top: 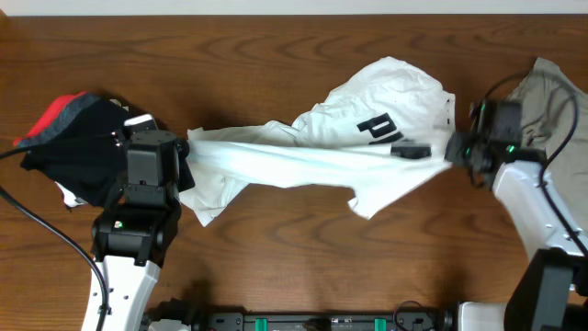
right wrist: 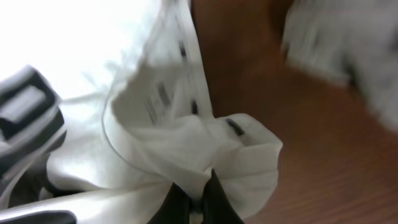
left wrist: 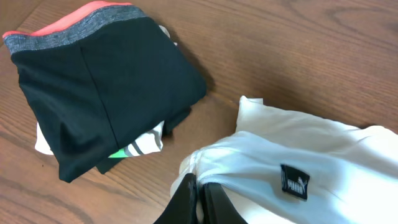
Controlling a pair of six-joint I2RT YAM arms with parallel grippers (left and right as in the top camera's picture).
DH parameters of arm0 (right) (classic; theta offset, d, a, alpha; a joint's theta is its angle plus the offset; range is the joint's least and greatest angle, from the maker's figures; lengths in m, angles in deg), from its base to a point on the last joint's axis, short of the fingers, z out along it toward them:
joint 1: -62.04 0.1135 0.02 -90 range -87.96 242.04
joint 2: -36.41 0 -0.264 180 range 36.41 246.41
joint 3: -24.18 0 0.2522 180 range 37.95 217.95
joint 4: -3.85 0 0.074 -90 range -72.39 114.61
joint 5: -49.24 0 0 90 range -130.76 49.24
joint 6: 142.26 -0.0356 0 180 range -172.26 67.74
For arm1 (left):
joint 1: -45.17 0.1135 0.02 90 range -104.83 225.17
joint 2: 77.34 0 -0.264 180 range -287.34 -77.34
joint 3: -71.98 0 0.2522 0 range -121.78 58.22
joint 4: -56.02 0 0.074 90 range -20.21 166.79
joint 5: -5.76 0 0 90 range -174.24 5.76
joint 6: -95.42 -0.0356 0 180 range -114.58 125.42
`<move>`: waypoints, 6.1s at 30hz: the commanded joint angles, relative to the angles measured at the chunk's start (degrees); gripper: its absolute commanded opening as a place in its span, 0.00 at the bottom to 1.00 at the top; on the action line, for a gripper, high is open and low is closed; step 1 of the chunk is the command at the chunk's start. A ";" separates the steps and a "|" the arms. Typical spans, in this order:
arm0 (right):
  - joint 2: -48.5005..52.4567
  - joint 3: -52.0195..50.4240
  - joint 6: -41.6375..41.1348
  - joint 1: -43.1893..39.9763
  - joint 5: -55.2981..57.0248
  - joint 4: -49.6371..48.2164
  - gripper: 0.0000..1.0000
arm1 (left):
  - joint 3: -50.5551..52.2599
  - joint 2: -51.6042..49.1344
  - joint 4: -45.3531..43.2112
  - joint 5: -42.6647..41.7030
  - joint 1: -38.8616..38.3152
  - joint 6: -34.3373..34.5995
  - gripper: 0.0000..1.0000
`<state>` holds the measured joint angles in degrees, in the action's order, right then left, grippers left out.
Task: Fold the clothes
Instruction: 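Pull the t-shirt apart, left gripper left, right gripper right, then release and move the right gripper down to the shirt's lower right corner, then grasp the lower right hem with the right gripper, then move the left gripper to grasp the lower left hem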
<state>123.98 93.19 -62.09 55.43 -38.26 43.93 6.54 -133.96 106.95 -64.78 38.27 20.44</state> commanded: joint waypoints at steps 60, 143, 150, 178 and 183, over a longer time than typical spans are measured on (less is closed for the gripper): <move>6.40 -20.00 -3.28 31.01 -9.55 -20.70 0.01 | -1.38 -0.61 0.26 -0.98 0.17 0.13 0.07; -4.79 -18.40 -25.49 18.88 3.69 14.99 0.46 | -1.05 -0.68 2.29 -4.70 0.20 0.33 0.17; 0.50 -18.53 -25.49 18.88 3.48 11.52 0.27 | -1.03 -2.14 3.39 -4.68 0.20 0.33 0.24; 2.75 -18.53 -14.71 -4.79 6.88 9.09 0.01 | 0.63 -8.24 14.91 -24.35 0.17 5.29 0.31; 2.75 -18.53 -14.03 -4.79 5.57 8.04 0.01 | 1.07 -12.15 18.82 -29.22 0.17 9.57 0.31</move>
<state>123.67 77.41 -78.18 51.78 -35.25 52.85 6.83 -143.54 124.29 -88.65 38.27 25.56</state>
